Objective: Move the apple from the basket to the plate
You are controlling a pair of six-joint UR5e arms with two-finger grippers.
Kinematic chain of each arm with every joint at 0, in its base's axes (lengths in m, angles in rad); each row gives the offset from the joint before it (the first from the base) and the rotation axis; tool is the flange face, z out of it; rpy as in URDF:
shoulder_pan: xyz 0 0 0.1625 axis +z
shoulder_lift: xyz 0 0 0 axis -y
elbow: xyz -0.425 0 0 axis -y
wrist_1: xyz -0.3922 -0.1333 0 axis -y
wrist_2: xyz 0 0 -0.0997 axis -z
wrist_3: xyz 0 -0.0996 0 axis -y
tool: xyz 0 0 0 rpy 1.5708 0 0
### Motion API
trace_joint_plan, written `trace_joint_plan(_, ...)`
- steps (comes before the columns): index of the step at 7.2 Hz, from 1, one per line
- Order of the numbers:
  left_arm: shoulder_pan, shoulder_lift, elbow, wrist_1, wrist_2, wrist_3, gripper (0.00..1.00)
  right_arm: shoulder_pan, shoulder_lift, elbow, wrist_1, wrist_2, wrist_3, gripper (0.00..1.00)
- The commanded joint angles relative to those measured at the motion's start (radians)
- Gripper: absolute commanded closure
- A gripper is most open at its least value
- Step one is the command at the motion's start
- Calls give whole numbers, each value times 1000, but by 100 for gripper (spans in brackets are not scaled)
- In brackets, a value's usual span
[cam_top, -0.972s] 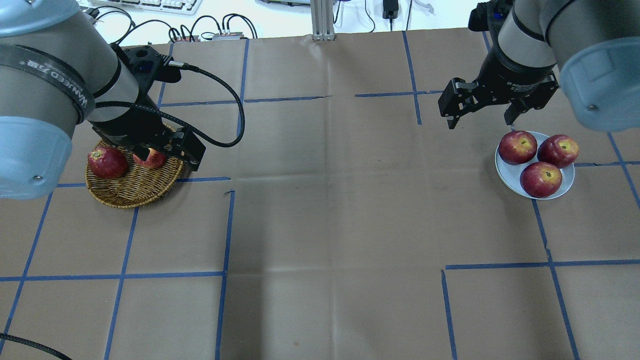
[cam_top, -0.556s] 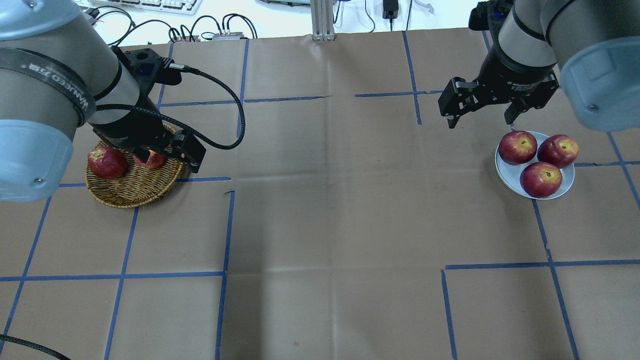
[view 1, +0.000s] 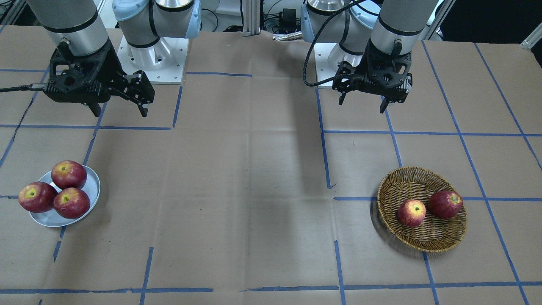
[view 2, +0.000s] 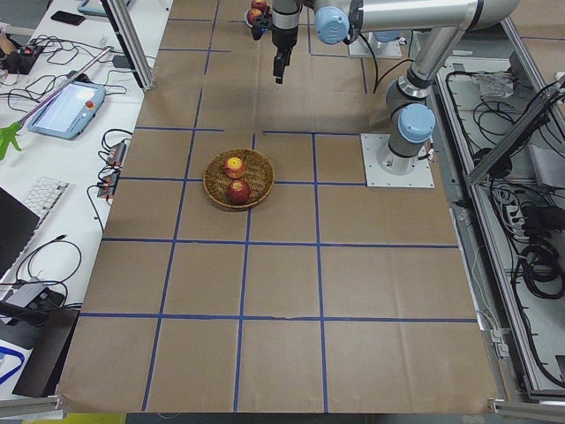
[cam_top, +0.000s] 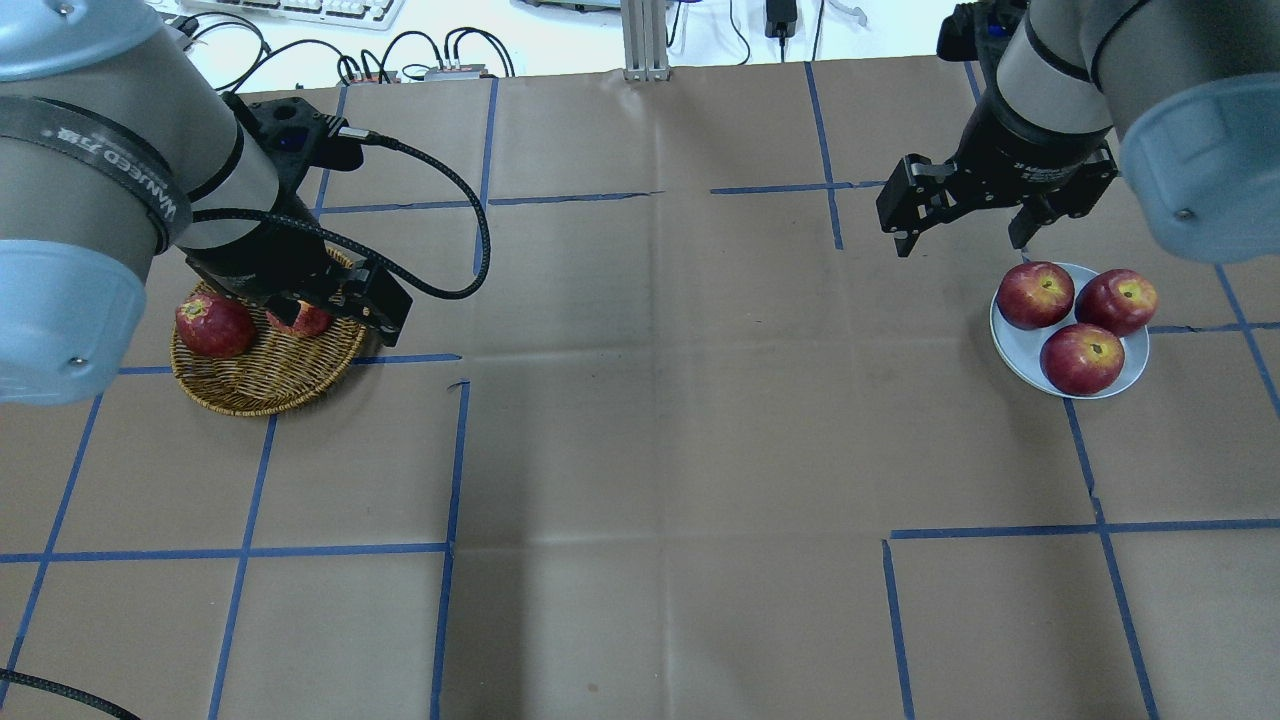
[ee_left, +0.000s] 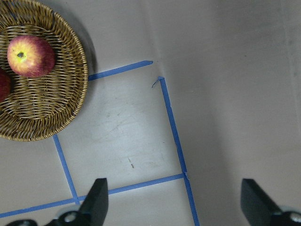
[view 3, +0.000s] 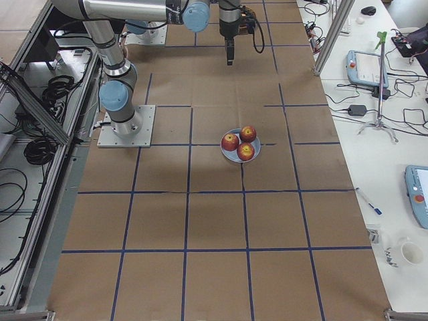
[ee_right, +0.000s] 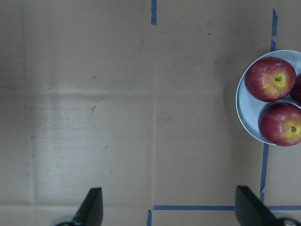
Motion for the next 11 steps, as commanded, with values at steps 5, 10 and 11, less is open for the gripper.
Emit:
trace_joint_plan(5, 0, -11, 1, 17, -11, 0, 1, 0, 0, 0, 0, 0, 0, 0)
trace_joint_plan(10, 88, -154, -6, 150, -3, 211, 1, 0, 0, 0, 0, 0, 0, 0)
trace_joint_plan(11, 160, -229, -3, 185, -11, 269, 1, 0, 0, 0, 2, 0, 0, 0)
